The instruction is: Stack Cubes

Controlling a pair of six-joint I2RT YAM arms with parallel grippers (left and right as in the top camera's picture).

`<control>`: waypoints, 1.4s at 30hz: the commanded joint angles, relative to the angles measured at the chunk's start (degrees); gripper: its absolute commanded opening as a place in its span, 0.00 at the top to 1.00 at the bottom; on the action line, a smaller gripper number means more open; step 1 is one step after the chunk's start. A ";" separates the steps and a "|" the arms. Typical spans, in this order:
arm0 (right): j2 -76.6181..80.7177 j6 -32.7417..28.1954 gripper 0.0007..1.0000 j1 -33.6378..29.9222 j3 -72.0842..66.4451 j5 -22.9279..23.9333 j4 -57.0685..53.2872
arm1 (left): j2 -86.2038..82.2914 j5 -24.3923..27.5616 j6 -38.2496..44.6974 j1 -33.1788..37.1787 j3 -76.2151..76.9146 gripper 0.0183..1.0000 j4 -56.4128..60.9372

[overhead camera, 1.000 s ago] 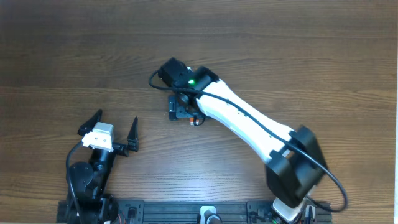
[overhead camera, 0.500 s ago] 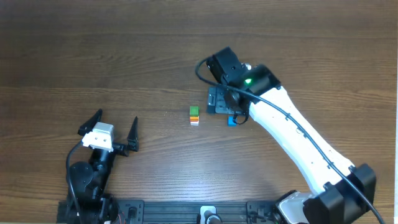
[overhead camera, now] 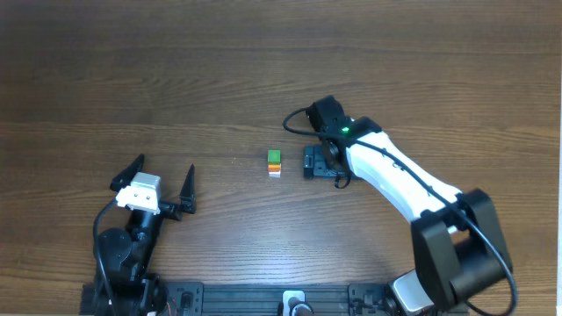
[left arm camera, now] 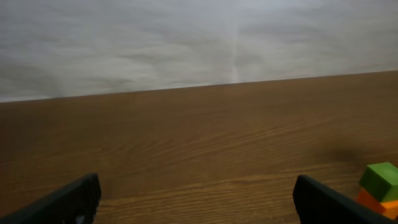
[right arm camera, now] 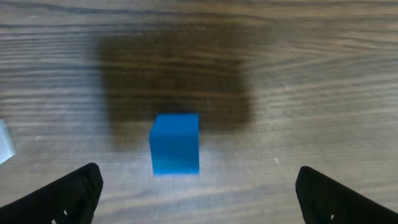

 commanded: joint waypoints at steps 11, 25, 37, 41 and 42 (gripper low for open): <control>6.08 -0.79 0.35 -0.31 -0.35 -1.07 3.72 | -0.50 0.72 0.83 0.35 -0.39 0.00 0.04; 6.08 -1.64 0.52 -0.17 -0.39 -3.04 5.18 | -0.50 0.72 0.83 0.35 -0.39 0.00 0.04; 6.08 -1.62 0.68 0.00 -0.39 -3.04 5.27 | -0.50 0.72 0.83 0.35 -0.39 0.00 0.04; 6.08 -1.62 0.74 0.07 -0.39 -3.04 5.25 | -0.50 0.72 0.83 0.35 -0.39 0.00 0.04; 6.08 -1.60 0.76 0.09 -0.39 -3.04 5.22 | -0.50 0.72 0.83 0.35 -0.39 0.00 0.04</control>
